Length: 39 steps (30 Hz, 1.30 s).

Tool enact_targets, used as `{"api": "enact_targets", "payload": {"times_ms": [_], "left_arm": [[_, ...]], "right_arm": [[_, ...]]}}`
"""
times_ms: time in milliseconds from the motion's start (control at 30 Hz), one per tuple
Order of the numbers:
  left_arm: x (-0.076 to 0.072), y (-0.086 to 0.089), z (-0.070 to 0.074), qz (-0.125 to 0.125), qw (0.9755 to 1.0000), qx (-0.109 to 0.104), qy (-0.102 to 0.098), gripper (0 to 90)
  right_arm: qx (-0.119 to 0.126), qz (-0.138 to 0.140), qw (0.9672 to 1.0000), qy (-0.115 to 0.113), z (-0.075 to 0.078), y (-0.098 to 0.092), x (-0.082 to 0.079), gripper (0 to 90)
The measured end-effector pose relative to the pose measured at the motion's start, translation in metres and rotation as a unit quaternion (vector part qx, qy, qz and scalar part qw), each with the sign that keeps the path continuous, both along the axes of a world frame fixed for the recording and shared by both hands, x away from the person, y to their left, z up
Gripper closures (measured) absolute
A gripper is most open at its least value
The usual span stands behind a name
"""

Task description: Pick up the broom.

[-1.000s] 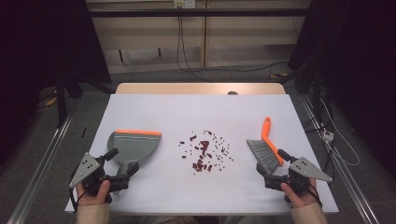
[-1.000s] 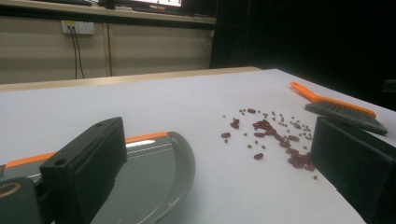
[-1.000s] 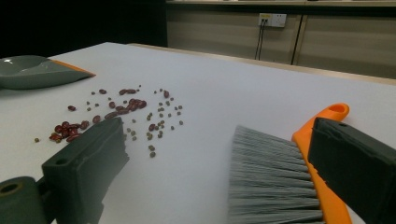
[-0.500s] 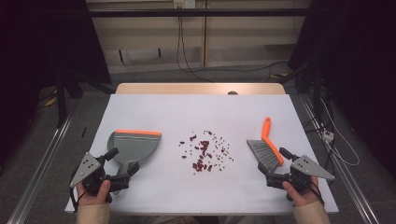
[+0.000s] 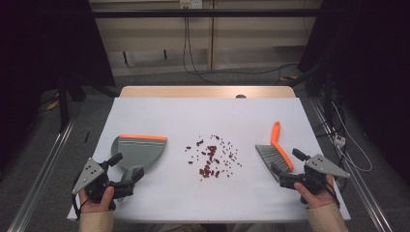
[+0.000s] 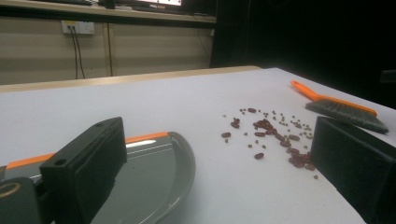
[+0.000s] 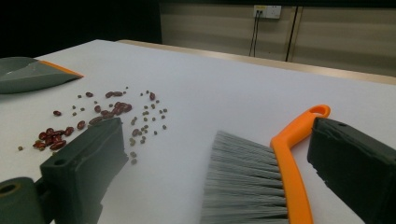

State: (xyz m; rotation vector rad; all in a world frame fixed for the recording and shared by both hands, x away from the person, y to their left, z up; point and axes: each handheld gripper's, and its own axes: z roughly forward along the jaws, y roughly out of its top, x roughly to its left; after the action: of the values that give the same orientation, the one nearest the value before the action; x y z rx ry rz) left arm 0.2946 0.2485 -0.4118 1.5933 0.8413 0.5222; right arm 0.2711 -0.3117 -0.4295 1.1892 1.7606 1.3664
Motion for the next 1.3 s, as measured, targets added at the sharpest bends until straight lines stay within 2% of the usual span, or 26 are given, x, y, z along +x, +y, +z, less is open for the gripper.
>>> {"api": "enact_targets", "payload": {"times_ms": [233, 633, 700, 800, 867, 1000, 1200, 1300], "left_arm": [[-0.001, 0.002, 0.001, 0.003, 1.0, -0.006, -0.001, 3.9], [-0.004, 0.004, 0.002, 0.003, 1.0, -0.008, -0.001, 3.9], [-0.004, 0.004, 0.002, 0.003, 1.0, -0.007, -0.001, 3.9], [-0.004, 0.004, 0.002, 0.001, 1.0, -0.006, -0.003, 3.9], [-0.004, 0.003, 0.003, 0.001, 1.0, -0.007, -0.002, 3.9], [-0.004, 0.003, 0.003, 0.001, 1.0, -0.007, -0.002, 3.9], [-0.005, 0.004, 0.004, 0.002, 0.9999, -0.01, -0.004, 3.9], [-0.005, 0.004, 0.004, 0.0, 0.9999, -0.01, -0.005, 3.9]], "right_arm": [[0.002, -0.009, 0.9999, 0.011, 0.004, 0.0, 0.01, 4.6], [-0.005, -0.029, 0.9991, 0.029, 0.013, 0.0, 0.037, 5.5], [-0.001, -0.038, 0.9983, 0.044, 0.011, -0.001, 0.046, 6.0], [-0.008, -0.044, 0.9974, 0.056, 0.008, 0.0, 0.054, 6.9], [-0.009, -0.044, 0.9973, 0.058, 0.007, 0.0, 0.056, 7.3], [-0.015, -0.054, 0.9955, 0.076, 0.005, -0.001, 0.07, 7.9], [-0.018, -0.065, 0.9941, 0.086, 0.007, -0.005, 0.081, 9.6], [-0.024, -0.066, 0.9929, 0.097, 0.008, -0.007, 0.088, 13.0]]}}
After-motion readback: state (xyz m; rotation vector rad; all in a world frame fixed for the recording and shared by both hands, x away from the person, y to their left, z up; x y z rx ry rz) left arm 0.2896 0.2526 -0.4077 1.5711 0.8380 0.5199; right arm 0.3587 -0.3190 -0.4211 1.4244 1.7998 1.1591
